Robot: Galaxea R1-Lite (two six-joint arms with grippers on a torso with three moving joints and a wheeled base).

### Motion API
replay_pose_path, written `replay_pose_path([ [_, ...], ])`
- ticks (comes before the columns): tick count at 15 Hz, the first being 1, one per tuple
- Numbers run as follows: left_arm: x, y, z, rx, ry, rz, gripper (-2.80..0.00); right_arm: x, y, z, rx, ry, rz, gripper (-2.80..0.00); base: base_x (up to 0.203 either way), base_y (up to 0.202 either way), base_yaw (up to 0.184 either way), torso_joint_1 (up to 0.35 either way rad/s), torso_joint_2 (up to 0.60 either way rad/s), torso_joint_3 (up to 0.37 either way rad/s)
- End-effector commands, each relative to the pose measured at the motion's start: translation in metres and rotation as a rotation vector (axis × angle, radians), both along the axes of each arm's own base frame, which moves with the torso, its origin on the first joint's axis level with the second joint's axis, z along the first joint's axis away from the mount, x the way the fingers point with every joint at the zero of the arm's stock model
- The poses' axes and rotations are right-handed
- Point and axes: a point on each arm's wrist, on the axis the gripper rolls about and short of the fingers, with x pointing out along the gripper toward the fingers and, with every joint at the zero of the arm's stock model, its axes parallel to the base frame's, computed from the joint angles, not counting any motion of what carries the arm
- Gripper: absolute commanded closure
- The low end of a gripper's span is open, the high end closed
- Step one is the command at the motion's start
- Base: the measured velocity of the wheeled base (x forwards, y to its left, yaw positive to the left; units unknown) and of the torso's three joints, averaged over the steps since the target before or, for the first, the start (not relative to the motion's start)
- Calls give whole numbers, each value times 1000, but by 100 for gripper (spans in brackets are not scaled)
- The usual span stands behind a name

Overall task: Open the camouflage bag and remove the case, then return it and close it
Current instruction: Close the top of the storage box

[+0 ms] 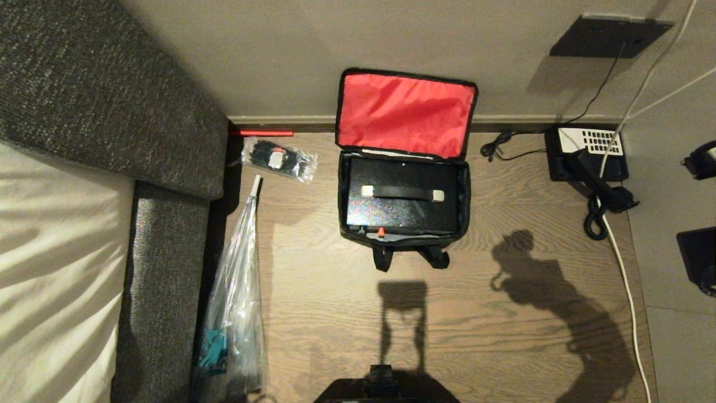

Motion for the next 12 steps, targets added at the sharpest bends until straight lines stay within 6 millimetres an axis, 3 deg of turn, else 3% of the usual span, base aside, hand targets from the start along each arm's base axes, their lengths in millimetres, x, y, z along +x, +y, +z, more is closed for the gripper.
replay_pose_path([
  [1,3,0,-11,-1,40,0,0,1,0,-1,-6,6,-3,0,0,0,0,2,2,-170],
  [6,3,0,-11,-1,40,0,0,0,0,0,-5,3,-3,0,0,0,0,1,2,-170],
  [12,3,0,-11,7,42,0,0,1,1,3,2,-11,-3,0,0,0,0,0,1,-15],
])
